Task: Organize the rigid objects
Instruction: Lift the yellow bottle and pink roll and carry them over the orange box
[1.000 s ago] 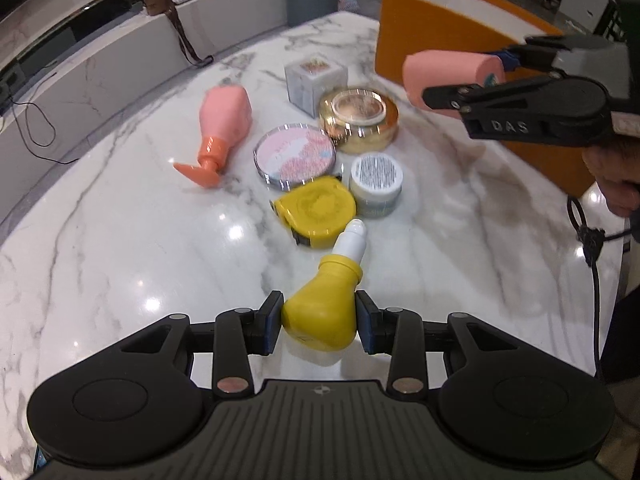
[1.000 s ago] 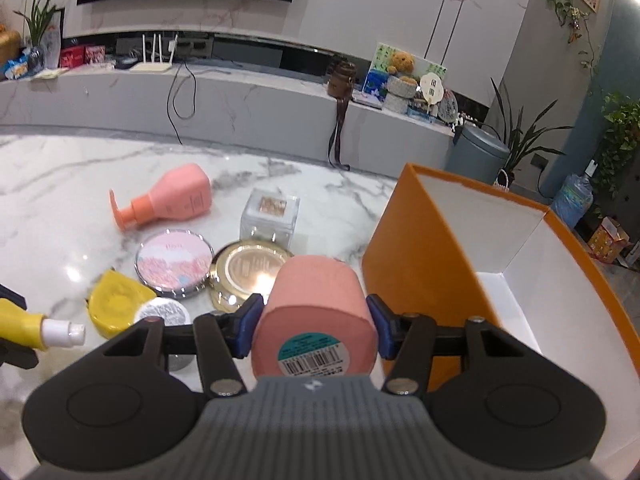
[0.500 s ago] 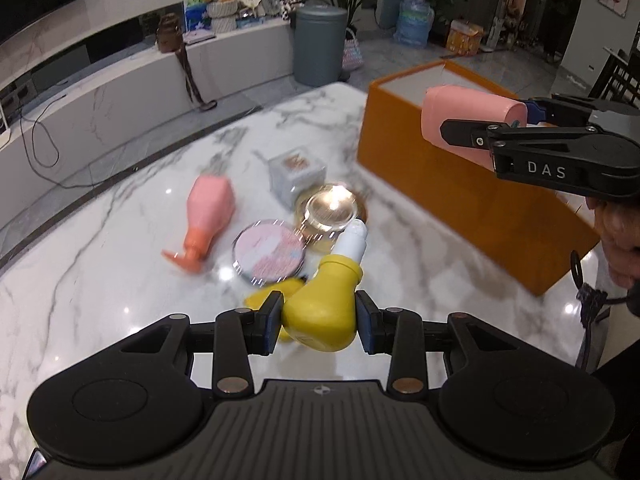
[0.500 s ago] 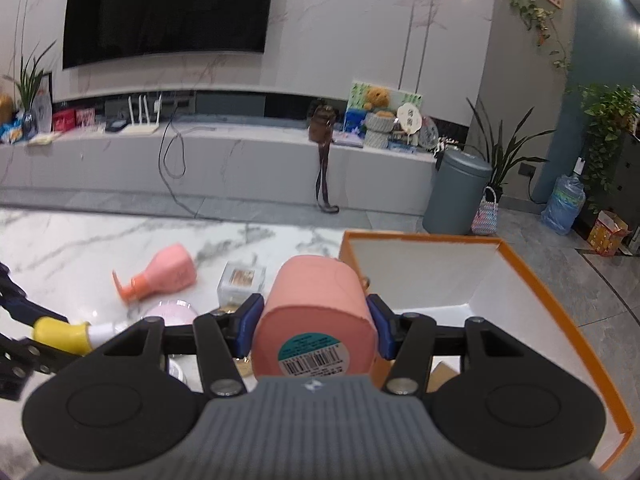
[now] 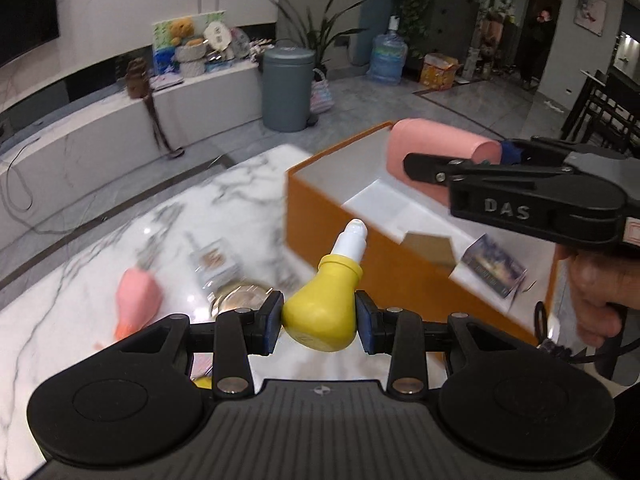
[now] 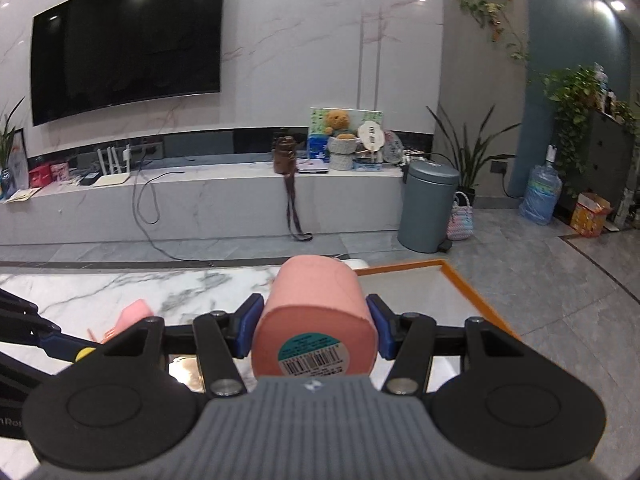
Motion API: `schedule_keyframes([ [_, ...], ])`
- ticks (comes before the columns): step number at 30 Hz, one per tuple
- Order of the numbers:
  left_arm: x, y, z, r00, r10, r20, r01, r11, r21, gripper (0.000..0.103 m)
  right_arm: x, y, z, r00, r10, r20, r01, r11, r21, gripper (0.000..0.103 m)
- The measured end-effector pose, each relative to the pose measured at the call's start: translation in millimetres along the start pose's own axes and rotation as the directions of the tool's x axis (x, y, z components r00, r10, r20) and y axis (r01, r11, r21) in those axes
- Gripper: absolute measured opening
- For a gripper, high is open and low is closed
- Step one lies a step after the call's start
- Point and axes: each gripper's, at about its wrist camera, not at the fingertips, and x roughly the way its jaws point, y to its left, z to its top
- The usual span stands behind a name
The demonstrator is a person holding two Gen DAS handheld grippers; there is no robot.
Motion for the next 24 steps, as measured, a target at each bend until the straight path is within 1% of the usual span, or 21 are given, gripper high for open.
schedule_keyframes([
  [4,8.7,-18.2,12.4,1.0,-0.022,0.016,0.022,1.0,0.017,0.043,3.2,-24.4,3.3,1.0,-0.024,-0.008,0.024,0.999,0.027,0.055],
  [10,26.1,-40.4,30.5,0.998,-0.048,0.027,0.047,0.999,0.021,0.043,7.8,-66.4,2.6,0.998,-0.05,-0.042,0.053,0.996,0.072,0.055],
  [15,43.4,-66.4,43.0,0.998,-0.066,0.024,0.065,0.996,0.059,0.043,14.7,-96.8,-1.1,0.995,-0.065,-0.076,0.073,0.992,0.106,0.055],
  [20,64.6,-90.8,45.6,0.999,-0.047,-0.02,0.049,0.993,0.111,0.043,27.9,-121.0,-7.5,0.989,-0.056,-0.133,0.072,0.99,0.123,0.055],
  [24,84.5,-108.9,44.5,0.997,-0.024,-0.079,0.036,0.987,0.159,0.043,38.1,-132.9,-15.2,0.982,-0.036,-0.184,0.057,0.992,0.113,0.055],
])
